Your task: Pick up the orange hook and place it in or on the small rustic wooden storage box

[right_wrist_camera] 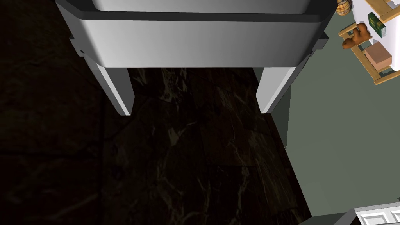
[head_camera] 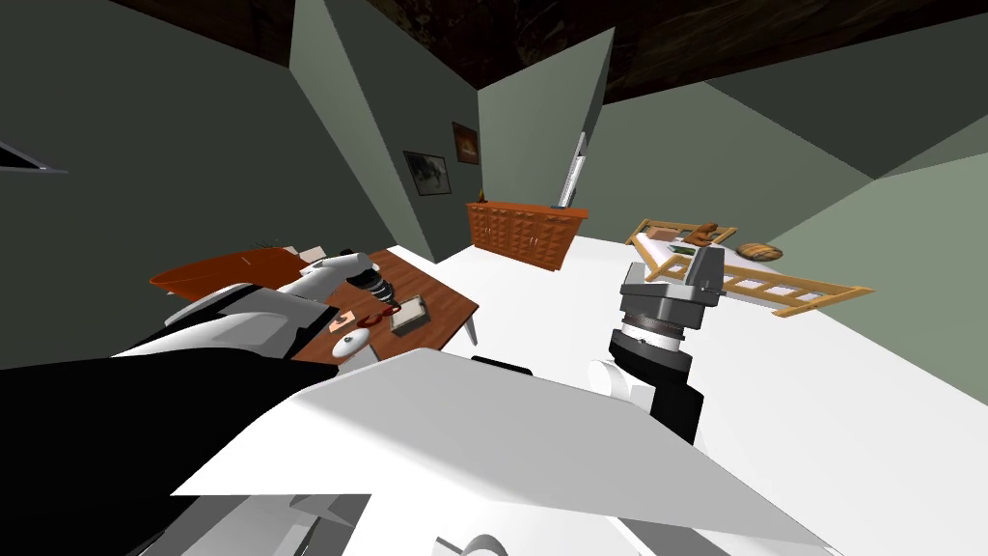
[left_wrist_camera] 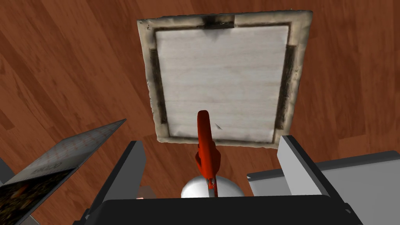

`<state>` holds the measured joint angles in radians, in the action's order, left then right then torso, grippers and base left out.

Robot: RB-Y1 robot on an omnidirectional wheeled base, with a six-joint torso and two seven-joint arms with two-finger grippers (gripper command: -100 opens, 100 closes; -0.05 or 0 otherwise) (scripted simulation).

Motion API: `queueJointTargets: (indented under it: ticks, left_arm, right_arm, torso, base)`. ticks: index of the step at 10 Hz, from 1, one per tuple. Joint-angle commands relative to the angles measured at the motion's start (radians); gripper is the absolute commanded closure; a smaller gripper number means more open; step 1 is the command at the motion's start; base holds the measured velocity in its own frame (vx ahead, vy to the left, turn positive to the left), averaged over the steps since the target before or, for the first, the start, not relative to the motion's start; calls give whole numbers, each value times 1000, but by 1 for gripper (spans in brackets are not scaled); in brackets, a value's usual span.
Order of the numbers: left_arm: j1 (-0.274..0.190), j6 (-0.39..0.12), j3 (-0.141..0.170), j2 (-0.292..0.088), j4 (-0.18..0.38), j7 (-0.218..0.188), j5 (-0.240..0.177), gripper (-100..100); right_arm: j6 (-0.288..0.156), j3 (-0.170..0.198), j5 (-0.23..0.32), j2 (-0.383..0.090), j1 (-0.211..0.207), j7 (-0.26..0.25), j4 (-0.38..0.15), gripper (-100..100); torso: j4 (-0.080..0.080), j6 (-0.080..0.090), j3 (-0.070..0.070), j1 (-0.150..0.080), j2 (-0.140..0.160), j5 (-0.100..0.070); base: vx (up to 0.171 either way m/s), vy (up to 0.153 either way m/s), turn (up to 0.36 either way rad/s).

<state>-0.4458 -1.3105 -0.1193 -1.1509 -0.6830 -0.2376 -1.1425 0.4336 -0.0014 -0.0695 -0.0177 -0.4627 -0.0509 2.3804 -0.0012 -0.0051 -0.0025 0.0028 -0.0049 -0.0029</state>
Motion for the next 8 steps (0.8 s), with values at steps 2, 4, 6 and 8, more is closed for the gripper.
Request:
queueJointTargets:
  ticks: [2, 4, 6, 8]
  left_arm:
    - [2, -14, 0, -17, -10, 1, -12, -100]
    - [3, -16, 0, -19, -12, 0, -13, 0]
    - [3, -16, 0, -19, -12, 0, -13, 0]
    - [3, -16, 0, -19, -12, 0, -13, 0]
  right_arm:
    - [0, 0, 0, 0, 0, 0, 0, 0]
    - [0, 0, 0, 0, 0, 0, 0, 0]
    - [0, 0, 0, 0, 0, 0, 0, 0]
    - [0, 0, 0, 0, 0, 0, 0, 0]
  torso:
    - [0, 0, 0, 1, 0, 0]
    - [0, 0, -1, 2, -1, 1]
    - [0, 0, -1, 2, -1, 1]
    - [0, 0, -1, 3, -1, 1]
  base:
    - [-8, -17, -1]
    - [0, 0, 0]
    - [0, 0, 0]
    - [0, 0, 0]
